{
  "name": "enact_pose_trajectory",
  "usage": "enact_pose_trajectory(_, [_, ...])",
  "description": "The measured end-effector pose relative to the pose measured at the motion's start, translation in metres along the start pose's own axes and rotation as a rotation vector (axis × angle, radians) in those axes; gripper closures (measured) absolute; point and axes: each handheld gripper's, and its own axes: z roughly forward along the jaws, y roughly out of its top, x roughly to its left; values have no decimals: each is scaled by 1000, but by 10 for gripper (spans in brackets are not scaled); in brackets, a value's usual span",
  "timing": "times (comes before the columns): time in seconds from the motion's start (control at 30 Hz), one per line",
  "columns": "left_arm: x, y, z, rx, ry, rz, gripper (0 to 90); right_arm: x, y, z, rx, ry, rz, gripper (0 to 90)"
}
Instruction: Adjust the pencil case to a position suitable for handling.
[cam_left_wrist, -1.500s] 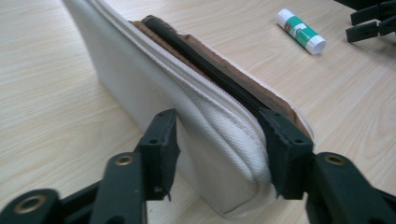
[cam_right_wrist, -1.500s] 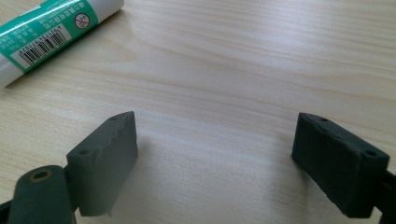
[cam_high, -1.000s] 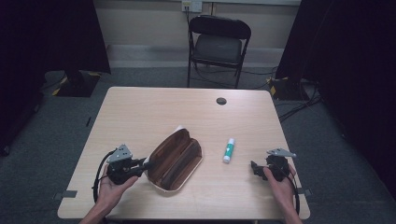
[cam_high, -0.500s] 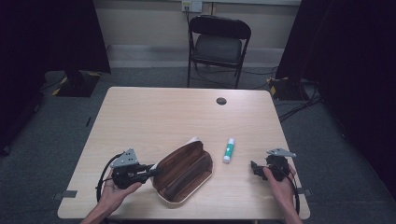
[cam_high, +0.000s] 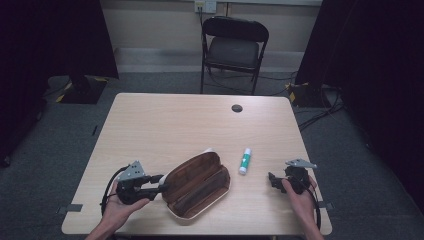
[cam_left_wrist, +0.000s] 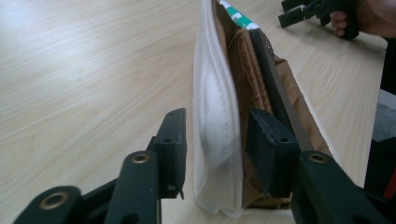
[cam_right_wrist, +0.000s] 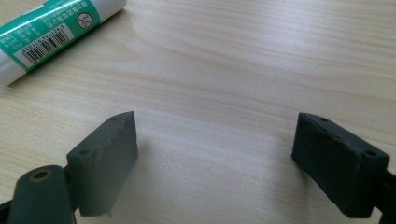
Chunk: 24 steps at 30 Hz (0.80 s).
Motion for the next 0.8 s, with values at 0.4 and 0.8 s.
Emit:
enact_pose_trajectory(0.4, [9, 7, 4, 8, 65, 9, 736, 0, 0, 0, 1, 2, 0, 133])
enact_pose_trajectory(0.8, [34, 21, 19, 14, 89, -30, 734, 0, 0, 1, 0, 2, -1, 133])
